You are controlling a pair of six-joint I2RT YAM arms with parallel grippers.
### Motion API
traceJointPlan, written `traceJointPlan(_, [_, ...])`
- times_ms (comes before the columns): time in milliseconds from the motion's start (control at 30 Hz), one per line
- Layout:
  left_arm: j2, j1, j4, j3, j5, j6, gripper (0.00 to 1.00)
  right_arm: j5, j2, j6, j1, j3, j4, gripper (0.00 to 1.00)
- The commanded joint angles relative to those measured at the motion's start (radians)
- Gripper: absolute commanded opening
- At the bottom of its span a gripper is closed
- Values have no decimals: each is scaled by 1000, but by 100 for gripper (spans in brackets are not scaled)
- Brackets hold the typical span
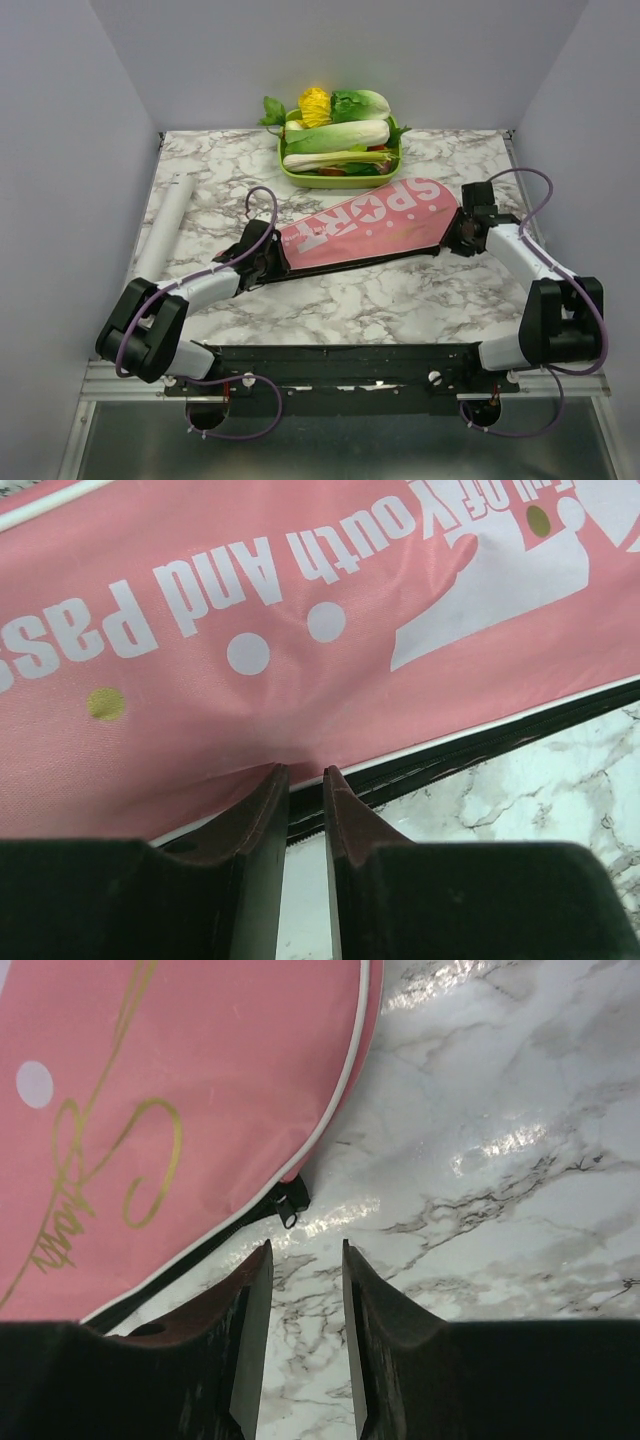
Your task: Pack up the badminton gear
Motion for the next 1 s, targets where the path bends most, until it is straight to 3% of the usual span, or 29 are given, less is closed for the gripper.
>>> traceJointPlan(0, [-25,3,29,-22,62,-5,28,-7,8,-66,28,-16,-51,42])
traceJointPlan(267, [-68,-23,49,-50,102,-28,31,29,97,-64,96,18,-70,43])
traceJointPlan(967, [-108,-63,15,-53,72,-7,31,98,277,-36,99,121,-53,44])
